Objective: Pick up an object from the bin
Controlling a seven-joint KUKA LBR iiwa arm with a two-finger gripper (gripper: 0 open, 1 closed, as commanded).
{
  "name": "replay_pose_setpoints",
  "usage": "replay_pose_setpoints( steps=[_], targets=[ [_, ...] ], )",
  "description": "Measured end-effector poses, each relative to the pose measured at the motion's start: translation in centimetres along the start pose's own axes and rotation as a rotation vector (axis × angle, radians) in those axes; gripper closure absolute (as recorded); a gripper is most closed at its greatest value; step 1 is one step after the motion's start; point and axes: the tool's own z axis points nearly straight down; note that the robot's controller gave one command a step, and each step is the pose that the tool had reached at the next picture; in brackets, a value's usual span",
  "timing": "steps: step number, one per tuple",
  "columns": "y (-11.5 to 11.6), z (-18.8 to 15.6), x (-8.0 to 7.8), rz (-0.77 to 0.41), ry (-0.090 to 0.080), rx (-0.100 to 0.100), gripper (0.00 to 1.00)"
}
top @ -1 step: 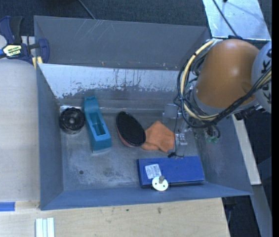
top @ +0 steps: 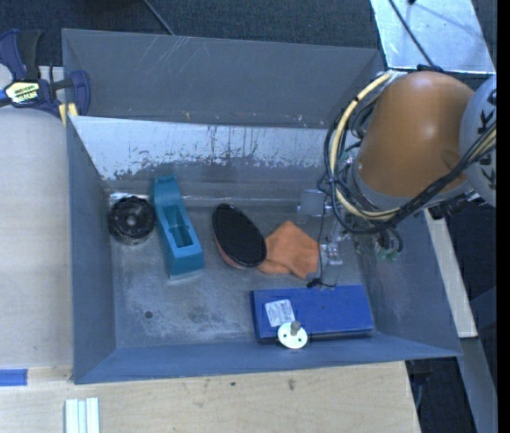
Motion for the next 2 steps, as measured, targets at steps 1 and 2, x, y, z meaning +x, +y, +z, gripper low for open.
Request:
replay_pose_setpoints(
  steps=[1,2],
  targets=[
    [0.0,3.5,-2.0,0.072,-0.003,0.0,0.0],
    [-0.2,9.2,-5.0,0.09,-0.003,0.0,0.0]
  ],
)
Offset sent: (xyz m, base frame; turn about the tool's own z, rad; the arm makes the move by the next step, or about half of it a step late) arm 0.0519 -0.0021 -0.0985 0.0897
